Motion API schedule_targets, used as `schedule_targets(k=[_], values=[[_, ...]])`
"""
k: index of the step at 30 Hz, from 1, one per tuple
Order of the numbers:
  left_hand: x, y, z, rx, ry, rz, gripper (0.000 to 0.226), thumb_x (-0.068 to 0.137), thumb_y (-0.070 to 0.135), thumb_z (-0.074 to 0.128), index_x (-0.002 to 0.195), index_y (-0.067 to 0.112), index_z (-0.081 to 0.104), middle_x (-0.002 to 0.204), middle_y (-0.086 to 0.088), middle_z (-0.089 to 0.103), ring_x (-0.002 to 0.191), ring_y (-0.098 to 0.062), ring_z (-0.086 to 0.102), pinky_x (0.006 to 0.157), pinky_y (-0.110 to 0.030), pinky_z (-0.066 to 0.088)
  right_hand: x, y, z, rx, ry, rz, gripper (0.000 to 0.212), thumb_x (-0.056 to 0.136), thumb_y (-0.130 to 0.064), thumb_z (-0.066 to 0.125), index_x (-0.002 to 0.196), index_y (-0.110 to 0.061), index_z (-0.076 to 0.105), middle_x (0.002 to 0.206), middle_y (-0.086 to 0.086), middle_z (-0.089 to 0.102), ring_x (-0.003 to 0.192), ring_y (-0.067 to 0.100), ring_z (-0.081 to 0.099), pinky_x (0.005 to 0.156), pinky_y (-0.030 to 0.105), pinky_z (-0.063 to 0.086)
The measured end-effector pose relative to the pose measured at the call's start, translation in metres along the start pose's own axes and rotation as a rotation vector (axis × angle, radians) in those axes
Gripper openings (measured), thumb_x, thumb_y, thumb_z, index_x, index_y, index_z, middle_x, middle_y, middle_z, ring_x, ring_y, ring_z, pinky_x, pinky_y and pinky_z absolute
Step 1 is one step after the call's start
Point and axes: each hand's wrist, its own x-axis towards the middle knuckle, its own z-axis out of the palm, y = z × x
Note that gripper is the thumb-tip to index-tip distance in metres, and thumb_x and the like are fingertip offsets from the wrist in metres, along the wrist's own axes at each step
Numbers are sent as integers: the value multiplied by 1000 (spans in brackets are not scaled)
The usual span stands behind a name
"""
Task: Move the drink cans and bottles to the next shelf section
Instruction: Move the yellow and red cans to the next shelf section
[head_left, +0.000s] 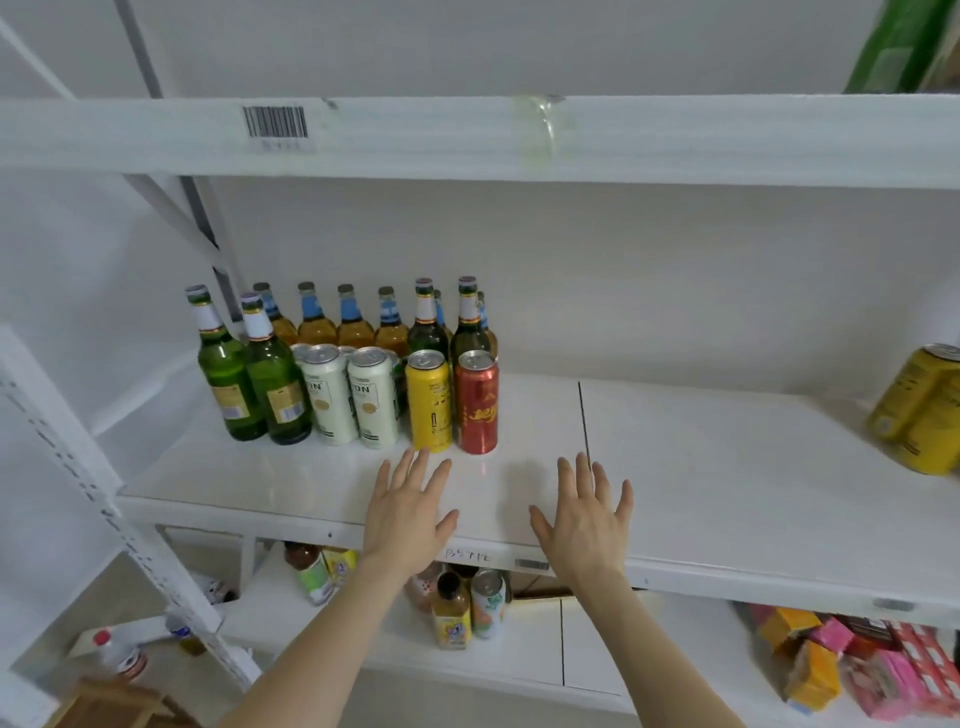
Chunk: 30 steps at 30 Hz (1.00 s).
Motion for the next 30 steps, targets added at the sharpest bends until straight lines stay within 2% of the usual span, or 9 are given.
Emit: schedule_targets(k=[5, 11, 17, 21, 26, 30], values=[[15, -56, 4, -42, 14, 72, 67, 98, 55, 36, 156, 25, 21, 165, -8, 14, 153, -26, 8, 123, -43, 5, 13, -53, 11, 1, 27, 88, 75, 95, -62, 35, 155, -19, 23, 164, 7, 21, 150, 27, 18, 118, 57, 9], [31, -108, 14, -126, 34, 121, 69, 97, 53, 40, 156, 24, 20, 165, -7, 16, 152, -25, 12, 122, -40, 16, 25, -106, 23, -14, 34, 158, 75, 94, -63, 34, 155, -20, 22, 164, 6, 21, 150, 27, 18, 118, 56, 8], [54, -109, 31, -351, -19, 118, 78, 97, 49, 47, 157, 15, 11, 165, -8, 12, 151, -25, 16, 117, -35, 30, 52, -121, 23, -12, 78, 192, 76, 94, -62, 37, 155, -21, 21, 163, 4, 22, 150, 26, 19, 118, 55, 9], [77, -97, 42, -480, 23, 121, 87, 95, 46, 55, 156, 7, 7, 164, -11, 14, 151, -24, 18, 118, -32, 26, 79, -115, 26, 34, 118, 207, 78, 92, -66, 37, 154, -20, 25, 162, 4, 26, 149, 25, 23, 118, 54, 13], [105, -81, 55, -643, 52, 89, 93, 91, 40, 66, 155, 2, 11, 158, -15, 27, 147, -26, 26, 120, -37, 26, 113, -100, 30, 275, 130, 197, 80, 90, -66, 48, 153, -20, 29, 158, 0, 35, 144, 23, 33, 117, 51, 21], [125, -75, 63, -863, 63, -32, 86, 87, 35, 72, 151, 4, 25, 154, -12, 38, 143, -27, 36, 117, -37, 31, 137, -92, 29, 708, 88, 109, 67, 89, -46, 66, 144, -20, 39, 139, 0, 56, 127, 25, 50, 105, 45, 38]])
